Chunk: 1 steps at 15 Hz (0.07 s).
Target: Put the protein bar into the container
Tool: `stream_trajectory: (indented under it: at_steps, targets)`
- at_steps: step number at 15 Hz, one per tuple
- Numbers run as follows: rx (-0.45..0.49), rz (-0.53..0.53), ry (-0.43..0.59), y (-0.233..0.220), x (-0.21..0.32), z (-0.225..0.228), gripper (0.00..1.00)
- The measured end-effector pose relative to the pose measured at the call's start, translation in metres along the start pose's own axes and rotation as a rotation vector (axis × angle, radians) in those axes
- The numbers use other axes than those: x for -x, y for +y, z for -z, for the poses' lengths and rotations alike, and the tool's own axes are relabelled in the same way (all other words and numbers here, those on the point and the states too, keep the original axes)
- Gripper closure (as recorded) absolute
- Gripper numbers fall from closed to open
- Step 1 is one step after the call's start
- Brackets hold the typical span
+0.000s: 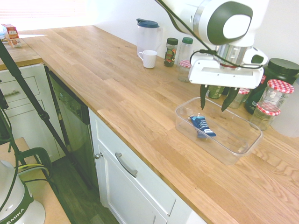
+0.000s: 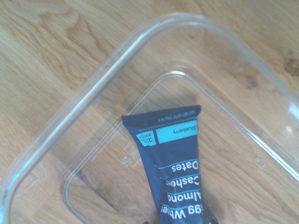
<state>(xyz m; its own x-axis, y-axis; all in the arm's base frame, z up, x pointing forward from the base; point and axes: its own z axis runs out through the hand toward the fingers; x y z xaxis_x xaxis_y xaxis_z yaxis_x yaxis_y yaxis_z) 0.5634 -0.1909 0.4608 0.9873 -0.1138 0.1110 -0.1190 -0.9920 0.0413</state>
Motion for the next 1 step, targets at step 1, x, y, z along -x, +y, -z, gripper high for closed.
stream_trajectory:
  at_steps: [1]
  targets:
    - [-0.002, -0.002, 0.019, -0.0002, 0.0054, 0.015, 0.0]
